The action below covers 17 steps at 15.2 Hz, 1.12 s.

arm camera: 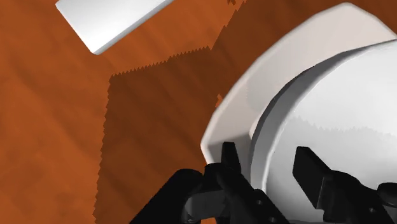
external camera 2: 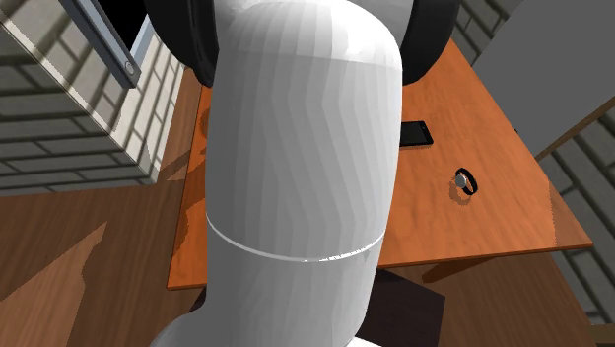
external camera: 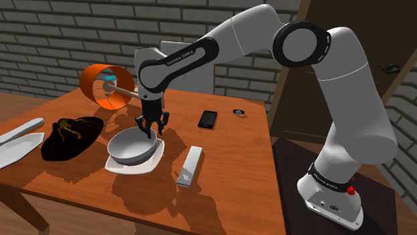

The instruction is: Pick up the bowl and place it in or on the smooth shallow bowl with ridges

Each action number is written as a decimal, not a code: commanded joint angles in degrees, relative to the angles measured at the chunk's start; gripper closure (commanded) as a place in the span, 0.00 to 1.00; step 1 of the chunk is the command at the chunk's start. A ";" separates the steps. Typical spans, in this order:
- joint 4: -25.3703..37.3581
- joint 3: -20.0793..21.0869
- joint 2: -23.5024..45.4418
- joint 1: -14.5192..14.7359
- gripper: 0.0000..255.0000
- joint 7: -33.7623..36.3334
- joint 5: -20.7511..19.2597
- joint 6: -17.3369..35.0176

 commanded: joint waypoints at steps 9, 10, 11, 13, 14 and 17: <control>3.84 0.10 -2.23 -0.60 0.00 -0.10 0.25 -6.08; 3.84 0.10 -2.23 -0.60 0.00 -0.10 0.25 -6.08; 3.83 0.10 -2.24 -0.60 0.00 -0.10 0.25 -6.07; 3.84 0.10 -2.23 -0.60 0.00 -0.10 0.25 -6.08; 3.84 0.10 -2.23 -0.60 0.00 -0.10 0.25 -6.08; 3.84 0.10 -2.23 -0.60 0.00 -0.10 0.25 -6.08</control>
